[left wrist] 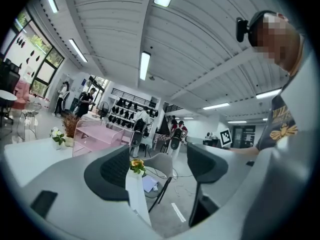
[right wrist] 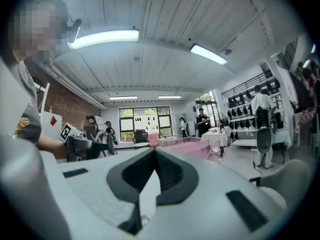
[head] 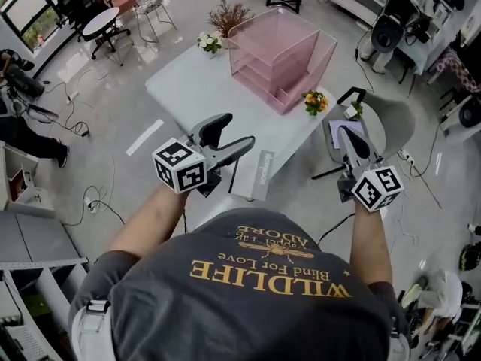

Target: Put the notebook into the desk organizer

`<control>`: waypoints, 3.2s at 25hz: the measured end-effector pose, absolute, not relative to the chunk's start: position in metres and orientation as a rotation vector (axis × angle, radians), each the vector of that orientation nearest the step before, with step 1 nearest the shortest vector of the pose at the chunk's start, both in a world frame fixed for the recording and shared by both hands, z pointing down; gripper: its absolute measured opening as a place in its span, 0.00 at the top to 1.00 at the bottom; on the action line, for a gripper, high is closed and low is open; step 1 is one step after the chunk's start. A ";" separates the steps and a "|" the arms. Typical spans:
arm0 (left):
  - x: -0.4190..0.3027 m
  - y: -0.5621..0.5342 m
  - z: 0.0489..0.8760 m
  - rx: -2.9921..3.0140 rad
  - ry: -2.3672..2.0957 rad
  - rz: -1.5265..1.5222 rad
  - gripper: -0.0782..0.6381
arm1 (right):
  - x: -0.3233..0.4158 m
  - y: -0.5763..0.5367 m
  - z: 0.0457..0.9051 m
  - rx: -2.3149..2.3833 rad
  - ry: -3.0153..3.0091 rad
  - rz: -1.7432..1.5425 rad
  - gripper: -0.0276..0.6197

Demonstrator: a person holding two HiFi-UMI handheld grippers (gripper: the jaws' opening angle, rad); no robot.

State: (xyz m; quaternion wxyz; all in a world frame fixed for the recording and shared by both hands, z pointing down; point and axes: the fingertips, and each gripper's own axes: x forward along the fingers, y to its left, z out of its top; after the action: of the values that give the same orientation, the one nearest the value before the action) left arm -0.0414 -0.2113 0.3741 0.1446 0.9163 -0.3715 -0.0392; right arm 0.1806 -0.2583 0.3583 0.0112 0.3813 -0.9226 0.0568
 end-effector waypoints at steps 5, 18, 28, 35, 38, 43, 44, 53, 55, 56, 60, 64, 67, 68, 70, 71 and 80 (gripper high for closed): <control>-0.003 -0.226 0.393 2.559 -1.134 -0.102 0.39 | 0.213 -0.293 0.372 1.076 -2.914 0.198 0.96; -0.054 -0.213 0.559 2.207 -1.036 0.230 0.40 | 0.175 -0.294 0.435 1.068 -2.806 0.385 0.96; -0.060 -0.179 0.714 1.847 -0.927 0.494 0.43 | 0.159 -0.292 0.494 1.045 -2.739 0.485 0.96; -0.045 -0.173 0.760 1.681 -0.874 0.550 0.47 | 0.162 -0.296 0.512 1.045 -2.718 0.512 0.96; -0.040 -0.173 0.768 1.646 -0.870 0.571 0.51 | 0.165 -0.294 0.518 1.048 -2.711 0.526 0.96; -0.035 -0.173 0.769 1.630 -0.866 0.602 0.60 | 0.174 -0.293 0.522 1.069 -2.696 0.542 0.96; -0.036 -0.173 0.768 1.631 -0.872 0.612 0.60 | 0.175 -0.293 0.521 1.073 -2.695 0.544 0.96; -0.032 -0.179 0.720 1.665 -0.865 0.517 0.88 | 0.184 -0.301 0.503 1.098 -2.719 0.517 0.96; -0.026 -0.181 0.702 1.702 -0.842 0.499 0.88 | 0.185 -0.305 0.495 1.102 -2.734 0.500 0.96; -0.024 -0.183 0.693 1.725 -0.836 0.492 0.88 | 0.187 -0.308 0.490 1.105 -2.742 0.490 0.96; -0.015 -0.203 0.648 1.818 -0.838 0.459 0.88 | 0.197 -0.320 0.468 1.117 -2.776 0.444 0.96; -0.003 -0.235 0.597 1.915 -0.854 0.405 0.88 | 0.210 -0.339 0.448 1.111 -2.804 0.392 0.96; 0.007 -0.258 0.562 1.993 -0.878 0.386 0.88 | 0.221 -0.354 0.435 1.092 -2.823 0.360 0.96; 0.009 -0.266 0.549 2.016 -0.891 0.378 0.88 | 0.223 -0.359 0.430 1.080 -2.832 0.346 0.96; 0.012 -0.285 0.520 2.059 -0.925 0.350 0.88 | 0.225 -0.371 0.416 1.045 -2.855 0.310 0.96; 0.014 -0.294 0.505 2.080 -0.941 0.338 0.88 | 0.225 -0.377 0.410 1.024 -2.867 0.291 0.96; 0.024 -0.363 0.398 2.260 -0.979 0.319 0.88 | 0.223 -0.420 0.374 0.971 -2.900 0.213 0.96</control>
State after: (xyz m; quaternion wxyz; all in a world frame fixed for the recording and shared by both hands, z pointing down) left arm 0.0244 -0.3632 0.3983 0.3231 0.8612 -0.3731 0.1214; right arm 0.2227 -0.4205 0.3740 0.0379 0.3164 -0.9453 0.0694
